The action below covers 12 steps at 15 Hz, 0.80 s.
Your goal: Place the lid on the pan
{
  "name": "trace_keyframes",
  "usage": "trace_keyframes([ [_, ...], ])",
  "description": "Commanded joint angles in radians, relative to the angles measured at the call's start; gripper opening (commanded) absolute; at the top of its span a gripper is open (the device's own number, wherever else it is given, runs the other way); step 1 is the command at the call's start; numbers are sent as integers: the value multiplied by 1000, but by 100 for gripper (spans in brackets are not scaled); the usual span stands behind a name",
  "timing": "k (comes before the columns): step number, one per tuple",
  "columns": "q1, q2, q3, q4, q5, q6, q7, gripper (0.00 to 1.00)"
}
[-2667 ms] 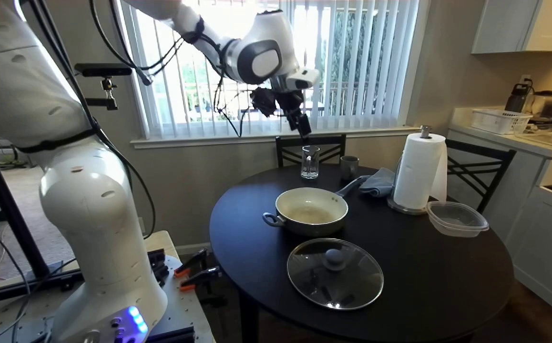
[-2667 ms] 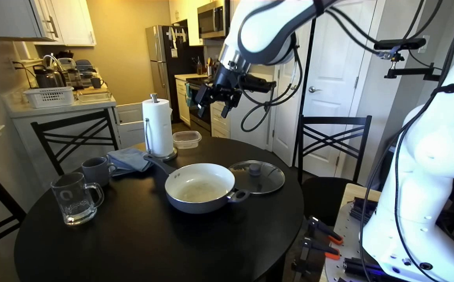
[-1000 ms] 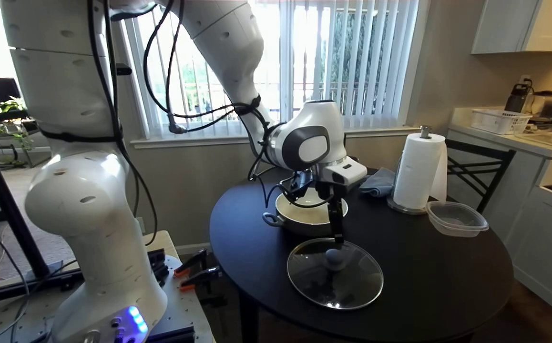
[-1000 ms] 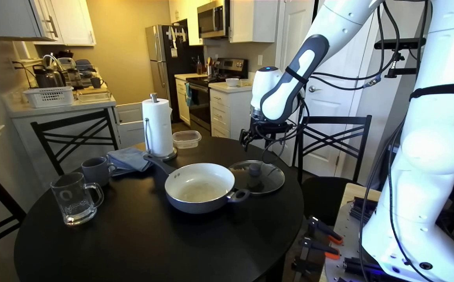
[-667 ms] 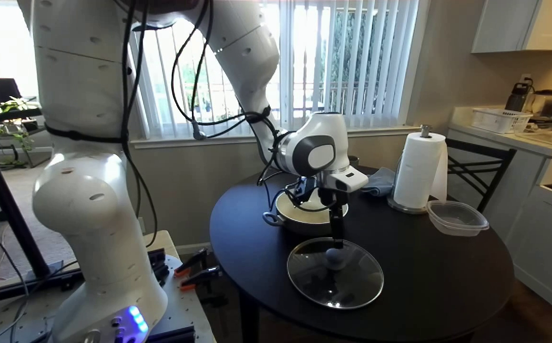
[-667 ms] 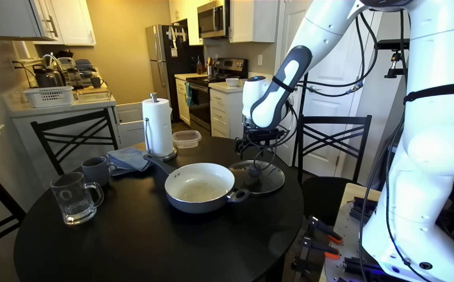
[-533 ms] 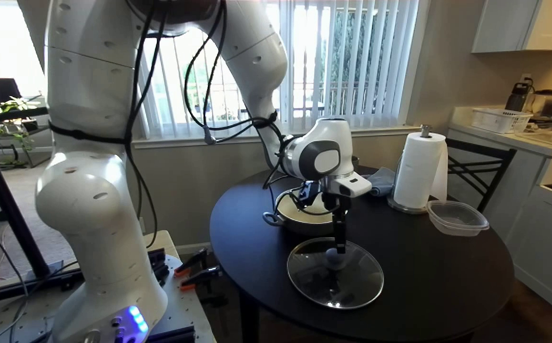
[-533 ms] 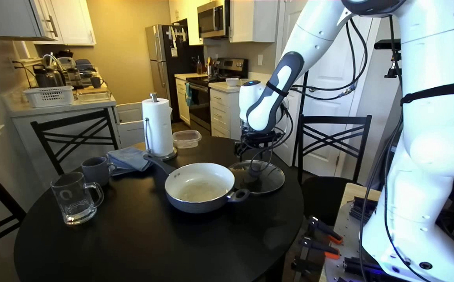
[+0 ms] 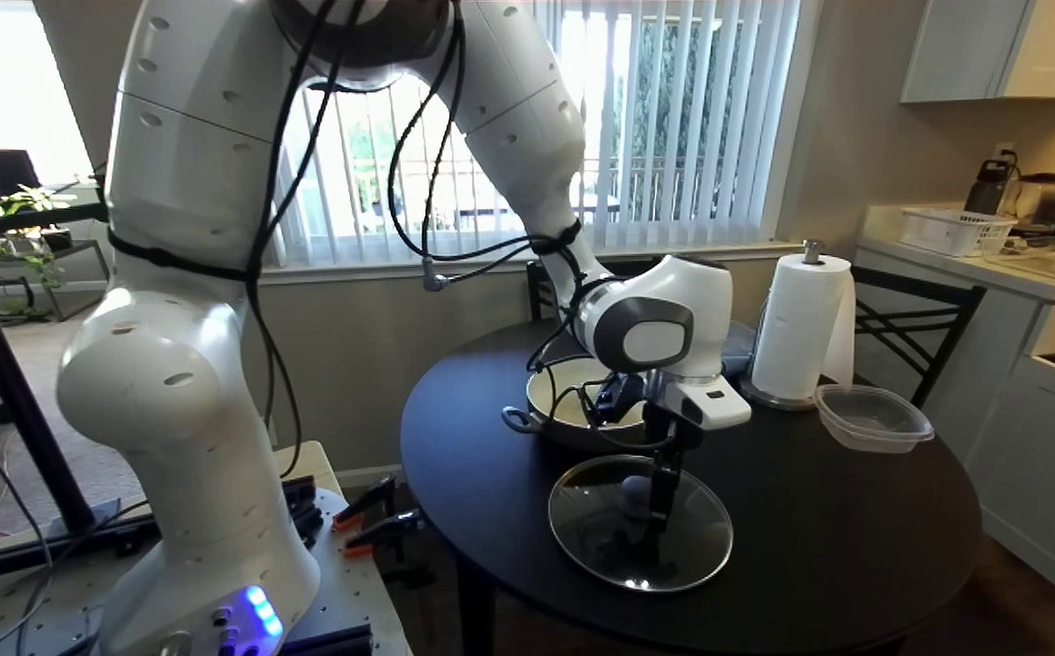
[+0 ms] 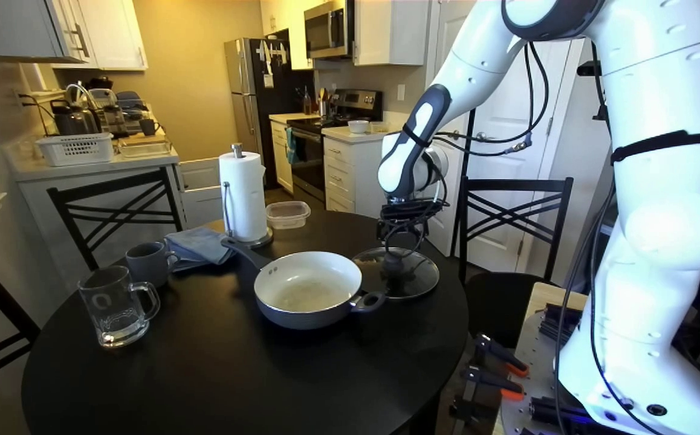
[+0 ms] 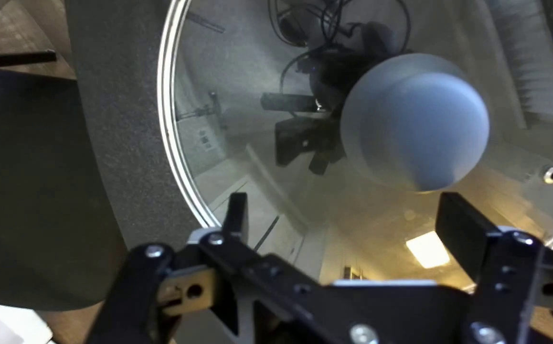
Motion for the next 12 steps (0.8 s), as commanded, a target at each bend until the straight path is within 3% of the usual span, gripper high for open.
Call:
trace_keyframes([
  [1, -55, -59, 58, -25, 179, -36, -168, 100],
  [4, -83, -66, 98, -23, 343, -29, -274, 100],
  [12, -1, -2, 56, -45, 285, 51, -234, 100],
])
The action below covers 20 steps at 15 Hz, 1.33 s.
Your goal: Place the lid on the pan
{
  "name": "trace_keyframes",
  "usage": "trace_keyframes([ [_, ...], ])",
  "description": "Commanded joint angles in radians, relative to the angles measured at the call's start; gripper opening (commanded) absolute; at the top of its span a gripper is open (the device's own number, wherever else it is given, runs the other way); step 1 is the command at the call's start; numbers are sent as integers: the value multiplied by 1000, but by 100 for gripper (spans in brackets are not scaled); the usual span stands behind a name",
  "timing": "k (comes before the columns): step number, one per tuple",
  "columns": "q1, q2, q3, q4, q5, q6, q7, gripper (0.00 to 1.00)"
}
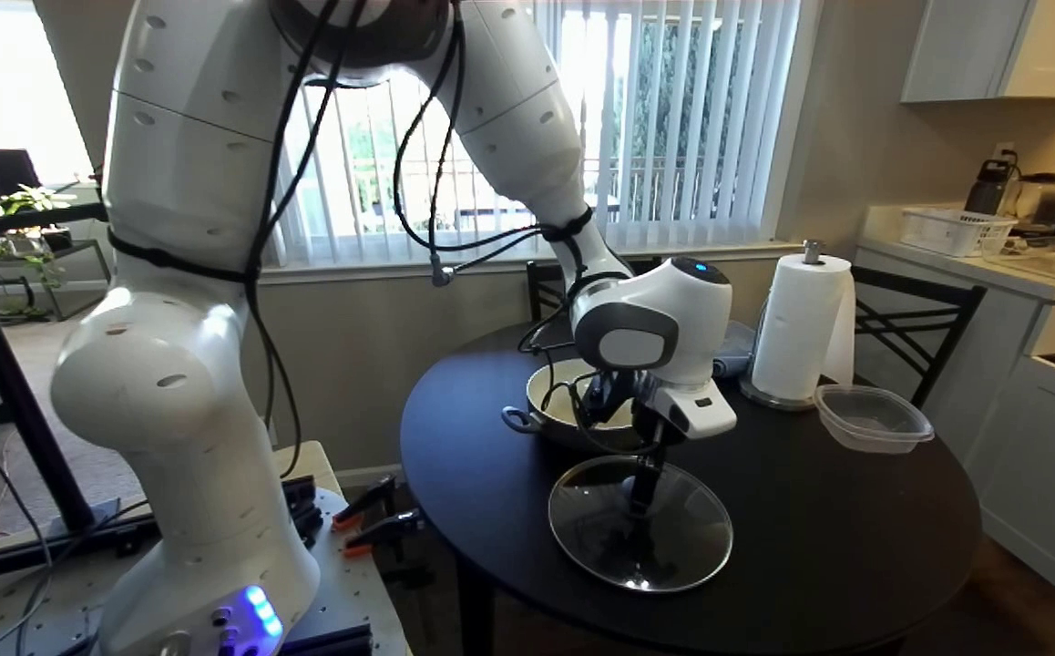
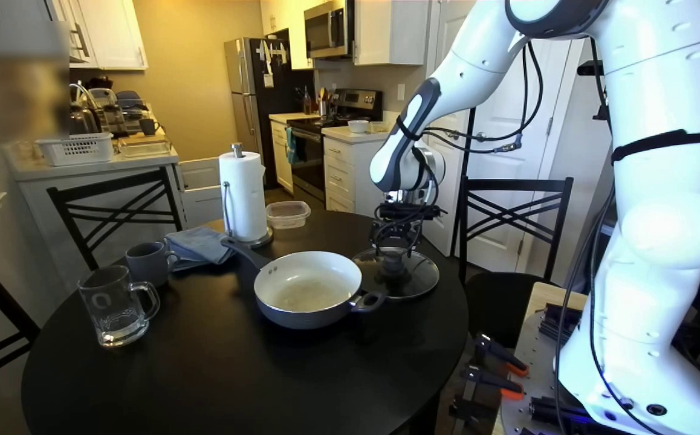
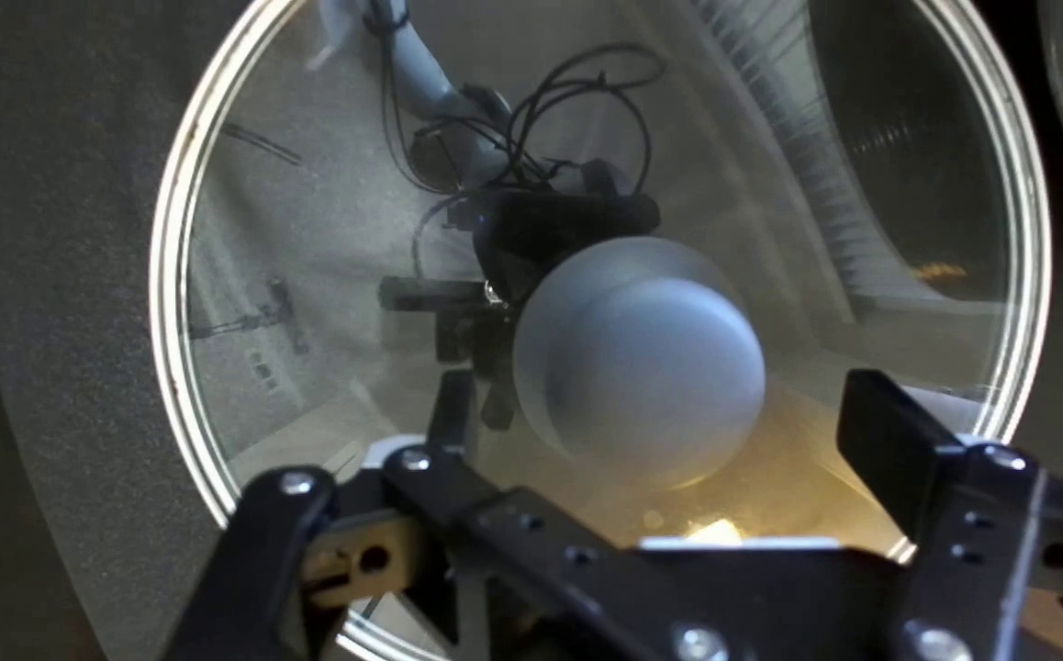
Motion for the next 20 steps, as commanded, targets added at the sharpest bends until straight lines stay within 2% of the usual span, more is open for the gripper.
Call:
trace_keyframes([
  [1, 47, 6, -27, -29, -46, 53, 12, 100],
  [7, 103, 3, -83, -29, -145, 114, 32, 100],
  [10, 112, 7, -97, -26, -169, 101, 33, 100],
  [20, 107, -8, -73, -36, -179, 42, -11, 100],
])
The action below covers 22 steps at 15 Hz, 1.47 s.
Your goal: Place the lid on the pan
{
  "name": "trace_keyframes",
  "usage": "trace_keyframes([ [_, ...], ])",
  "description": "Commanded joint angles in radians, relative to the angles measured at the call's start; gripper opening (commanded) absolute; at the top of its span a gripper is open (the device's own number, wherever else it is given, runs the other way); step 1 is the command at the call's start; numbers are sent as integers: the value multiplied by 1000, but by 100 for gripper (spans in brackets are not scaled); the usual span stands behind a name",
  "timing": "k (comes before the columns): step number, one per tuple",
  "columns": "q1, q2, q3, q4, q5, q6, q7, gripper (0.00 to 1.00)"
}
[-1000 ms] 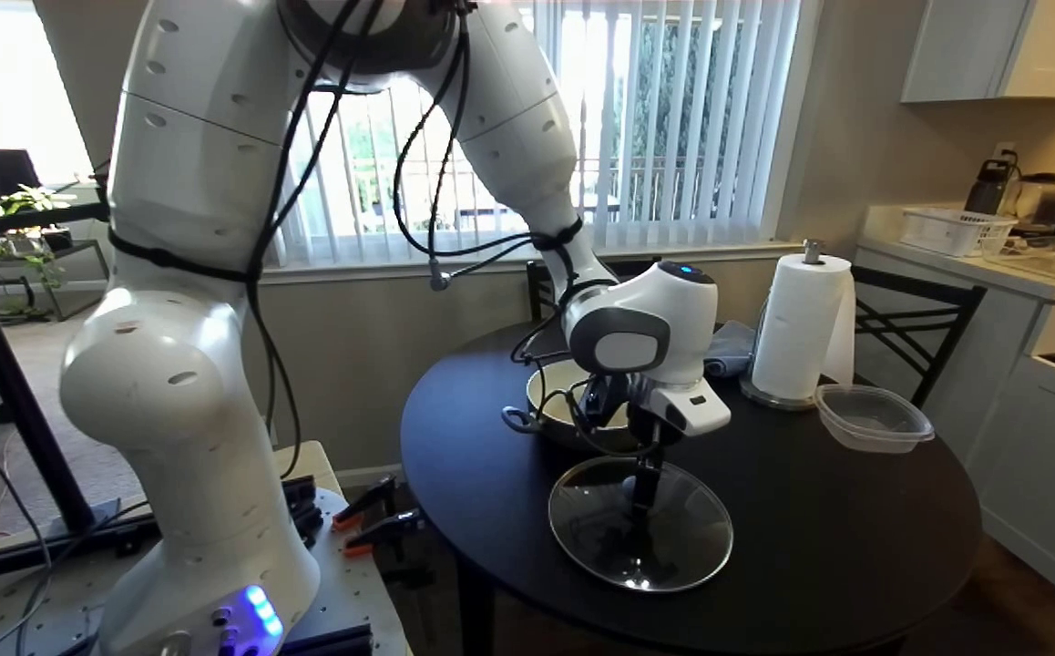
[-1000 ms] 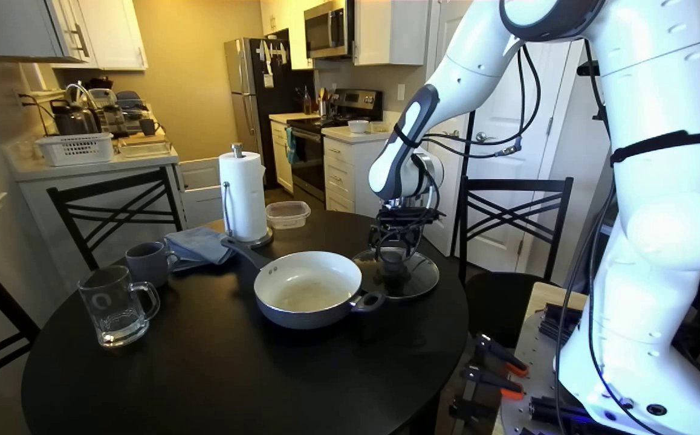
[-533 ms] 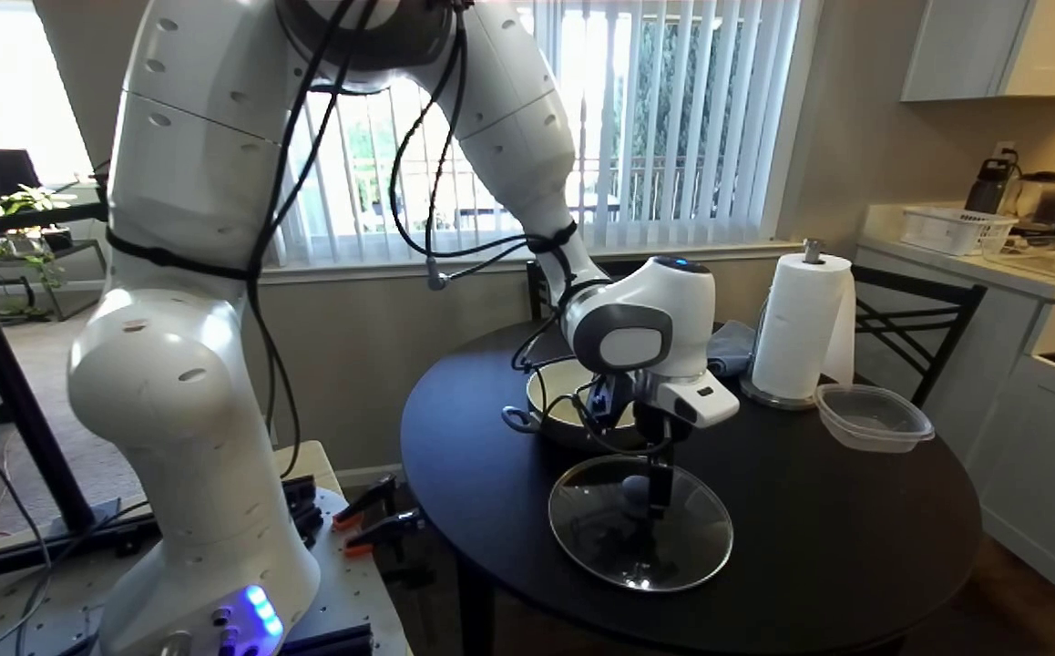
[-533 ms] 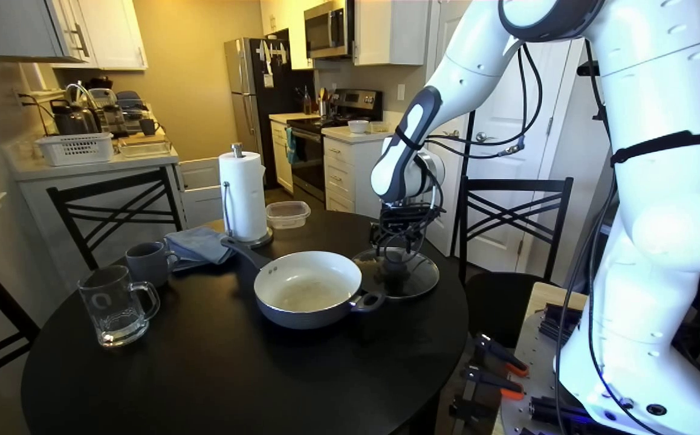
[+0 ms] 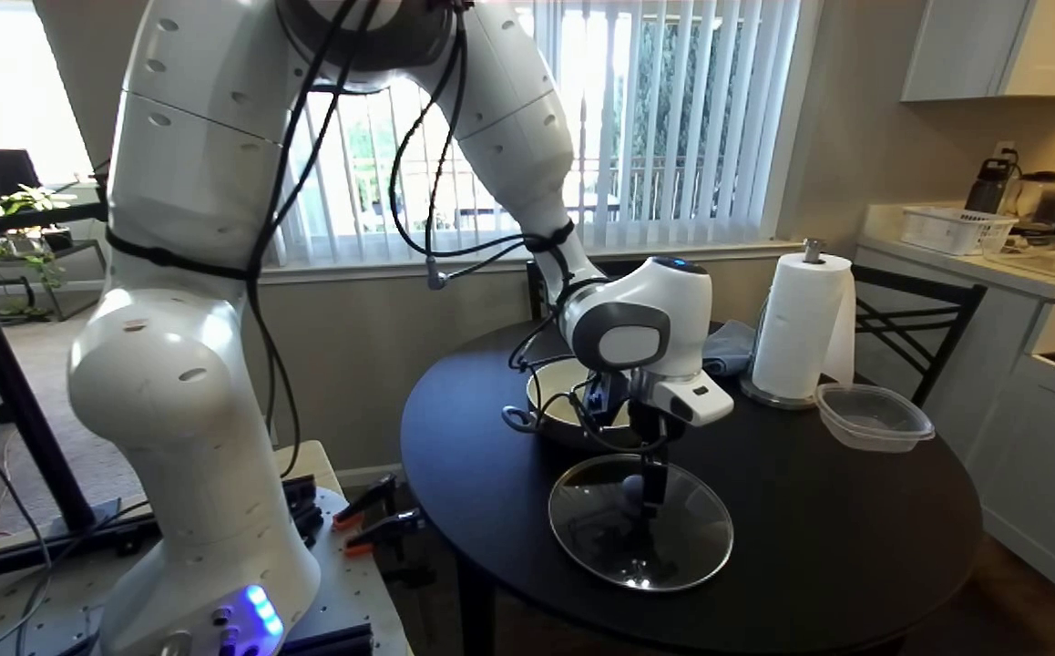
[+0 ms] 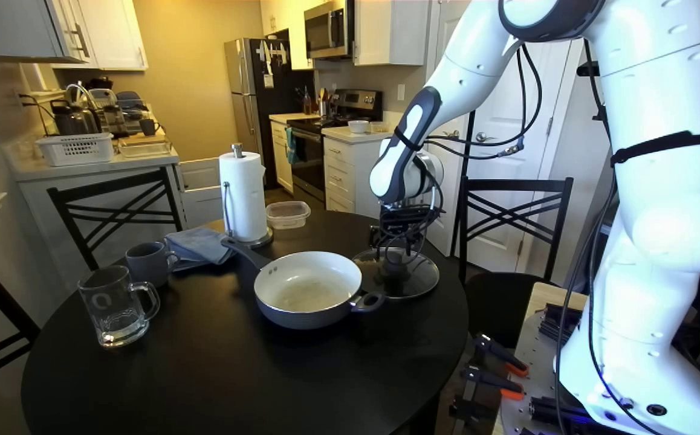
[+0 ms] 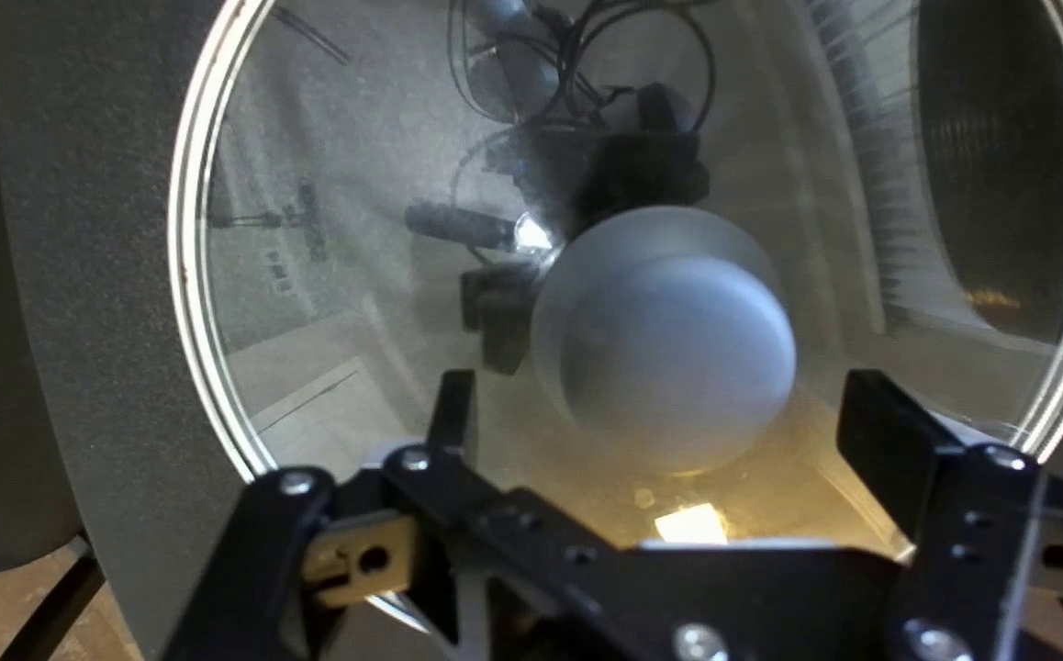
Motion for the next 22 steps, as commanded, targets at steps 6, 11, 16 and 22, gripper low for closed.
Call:
trace_keyframes([
  [6, 6, -28, 8, -26, -22, -39, -21, 73],
  [11, 7, -27, 10, -23, -24, -42, -19, 39],
  [16, 10, -34, 1, -19, -32, -47, -9, 33],
  [22, 26, -103, -99, 22, -166, -80, 37, 33],
])
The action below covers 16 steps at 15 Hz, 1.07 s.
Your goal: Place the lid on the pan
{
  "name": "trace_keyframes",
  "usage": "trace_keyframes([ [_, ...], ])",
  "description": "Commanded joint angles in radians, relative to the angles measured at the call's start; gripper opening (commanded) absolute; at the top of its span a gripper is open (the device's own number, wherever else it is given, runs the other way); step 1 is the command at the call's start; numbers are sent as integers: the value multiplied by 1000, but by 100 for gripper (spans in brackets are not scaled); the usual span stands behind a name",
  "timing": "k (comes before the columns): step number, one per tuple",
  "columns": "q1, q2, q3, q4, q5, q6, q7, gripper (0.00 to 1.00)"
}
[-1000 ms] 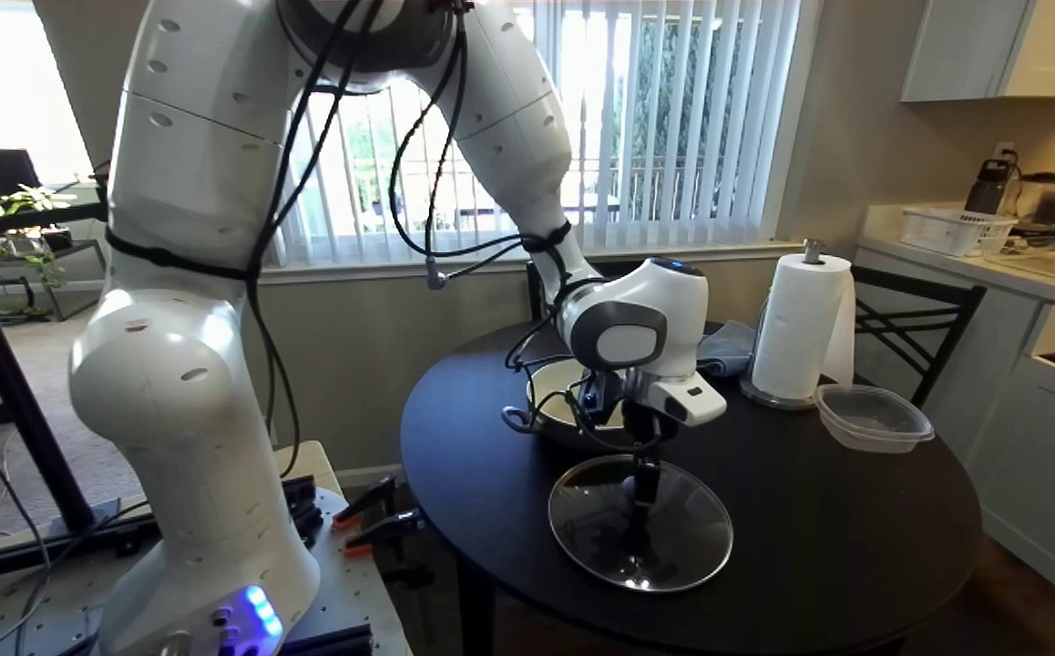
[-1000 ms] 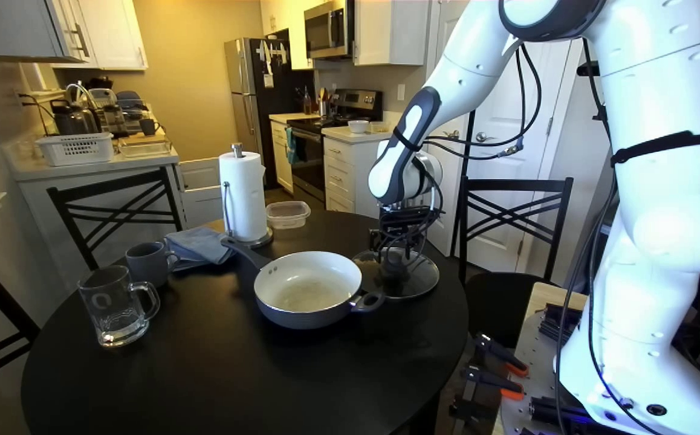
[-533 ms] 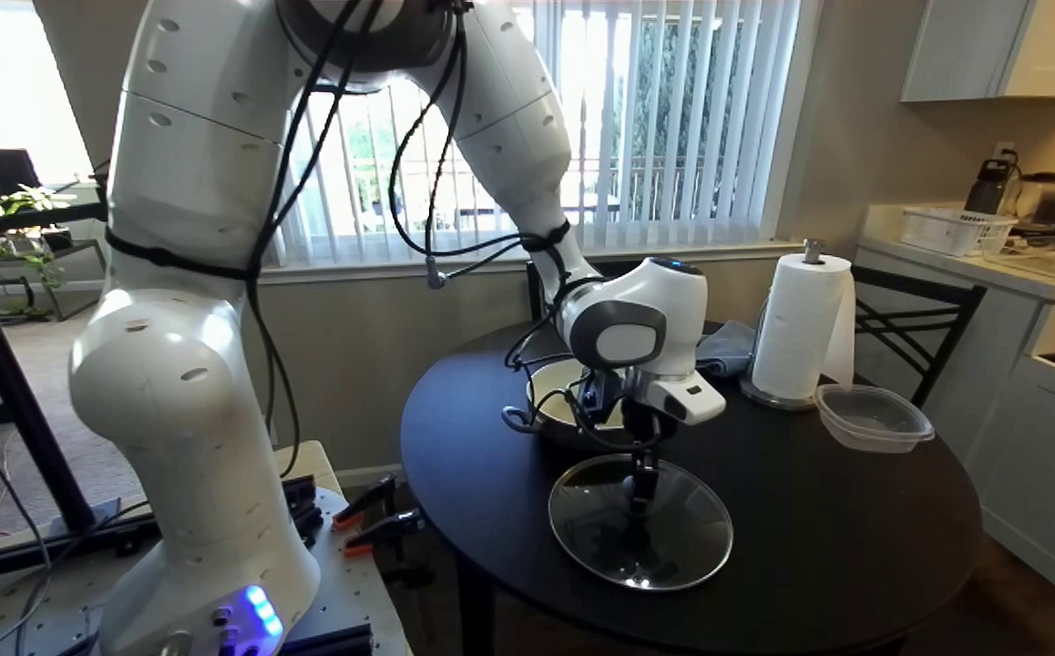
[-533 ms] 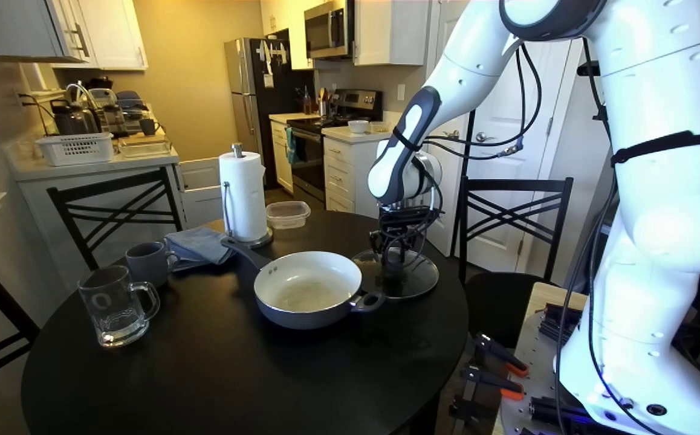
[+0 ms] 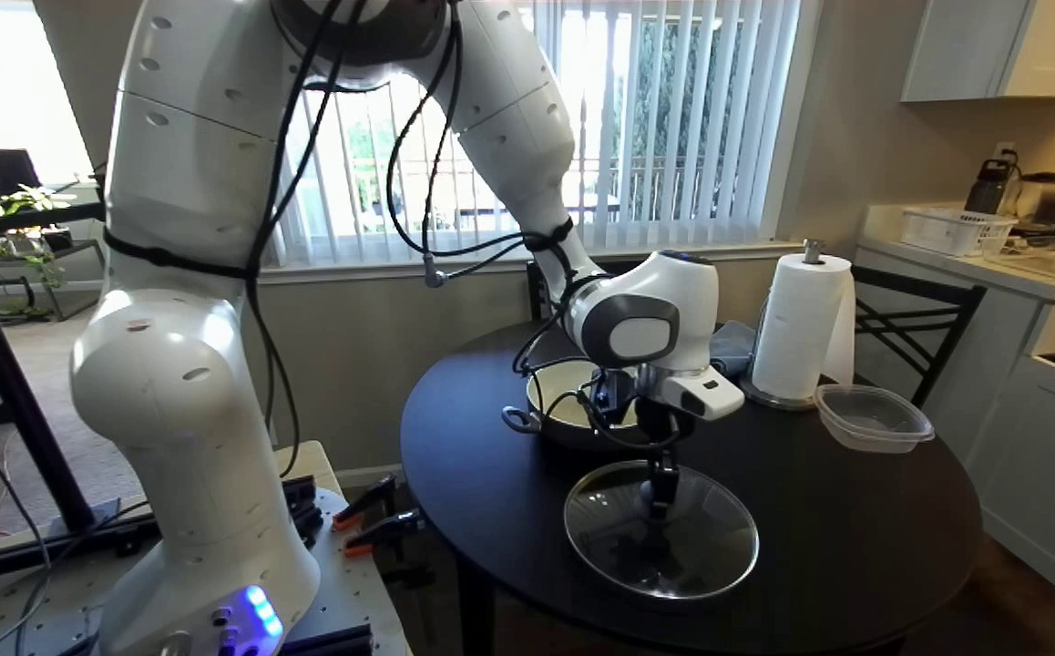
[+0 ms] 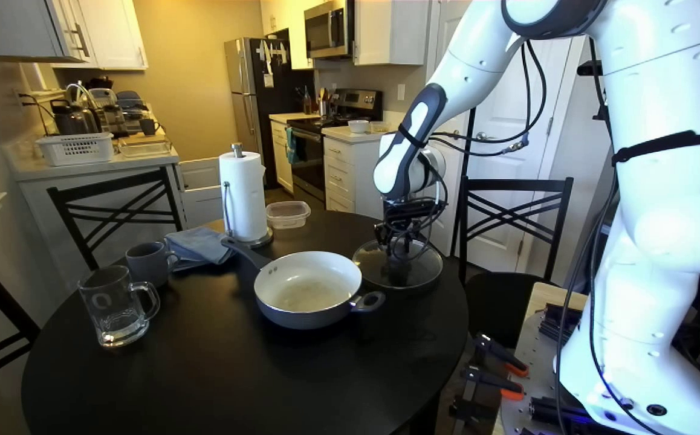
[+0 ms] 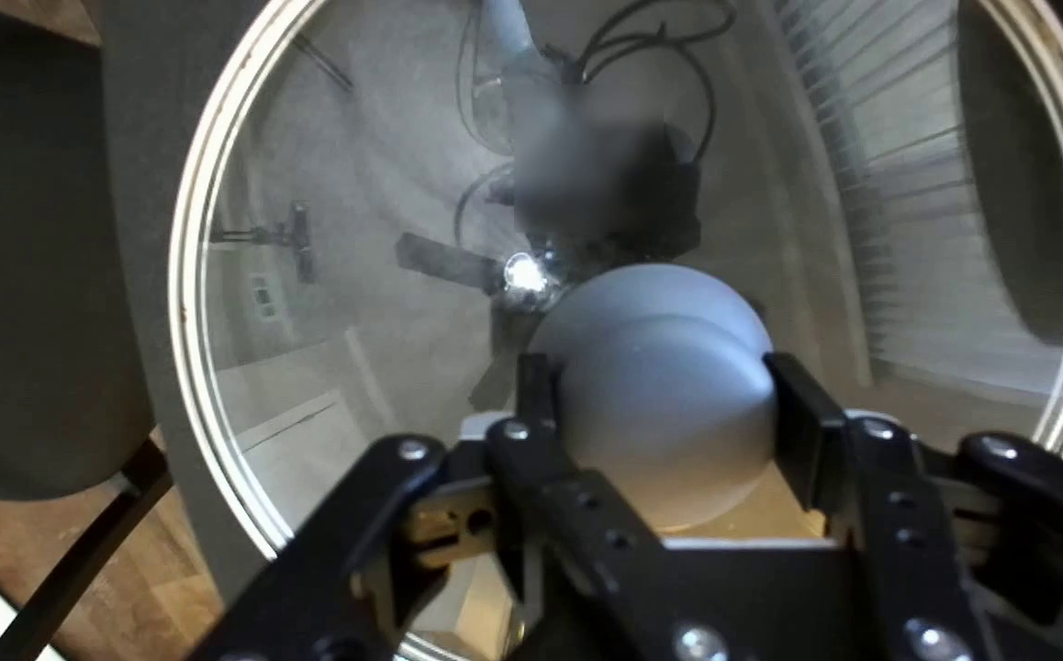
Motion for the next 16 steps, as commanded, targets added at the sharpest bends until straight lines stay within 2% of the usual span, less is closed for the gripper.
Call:
trace_keyframes([
  [1, 5, -90, -60, 29, -86, -55, 26, 33],
  [4, -4, -125, -63, 58, -110, -91, 15, 33],
  [8, -5, -186, -24, 56, -130, -127, -24, 33],
  [12, 23, -281, 13, 33, -279, -130, -42, 33],
  [16, 53, -311, 102, 46, -374, -144, -55, 33],
])
